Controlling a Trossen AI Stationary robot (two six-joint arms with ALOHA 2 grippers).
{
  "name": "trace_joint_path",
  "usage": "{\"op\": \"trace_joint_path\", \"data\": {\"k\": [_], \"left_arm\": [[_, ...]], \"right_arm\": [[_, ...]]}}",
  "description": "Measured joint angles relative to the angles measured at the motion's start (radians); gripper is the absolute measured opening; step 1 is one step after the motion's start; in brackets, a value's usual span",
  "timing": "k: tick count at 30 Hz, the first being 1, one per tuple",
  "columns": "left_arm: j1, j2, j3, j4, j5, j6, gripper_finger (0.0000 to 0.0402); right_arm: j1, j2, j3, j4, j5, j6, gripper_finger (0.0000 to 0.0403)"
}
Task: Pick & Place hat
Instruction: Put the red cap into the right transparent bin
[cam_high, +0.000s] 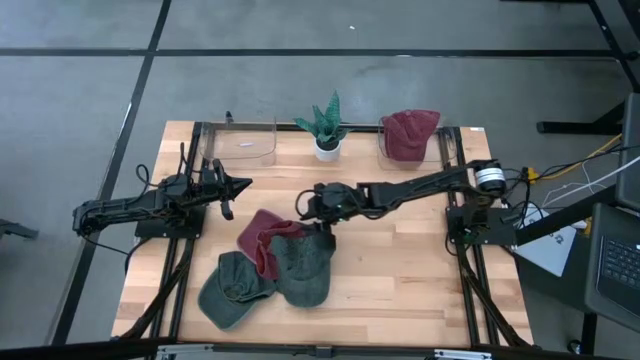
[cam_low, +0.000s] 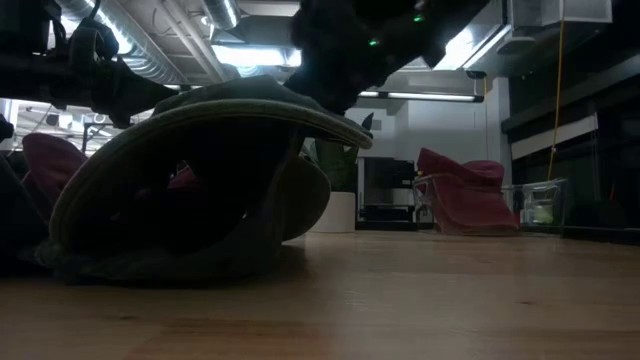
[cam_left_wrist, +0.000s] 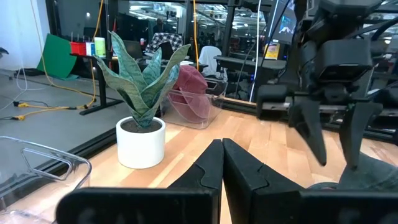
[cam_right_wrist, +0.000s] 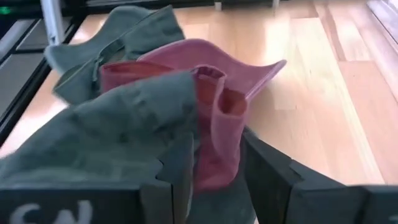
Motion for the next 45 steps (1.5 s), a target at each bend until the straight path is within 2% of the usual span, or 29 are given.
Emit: {"op": "trace_joint_path", "data": {"k": [13,25,28,34,40,45], "left_arm": [[0.000,0.000,0.000,0.000,0.000,0.000,0.0004],[0.000,0.000,0.000,0.000,0.000,0.000,0.0004],[0.000,0.000,0.000,0.000,0.000,0.000,0.0004],[0.000,0.000,0.000,0.000,0.000,0.000,0.0004],[0.000,0.000,0.000,0.000,0.000,0.000,0.0004],[0.000,0.000,0.000,0.000,0.000,0.000,0.0004]], "right_arm": [[-0.008,0.105,0.048,-0.020,-0.001,0.097,0.0133],[-0.022,0.152,0.048,-0.015,0.039,0.099,0.0130],[-0.027,0.162,0.048,-0.003,0.017,0.101,0.0106],[-0.030,0.165,0.048,0.017,-0.011,0.108,0.0011],[-0.033,0.165,0.097,-0.005,-0.047,0.109,0.0006],[-0.033,0.165,0.195,-0.106,-0.035,0.049,0.0005]]}}
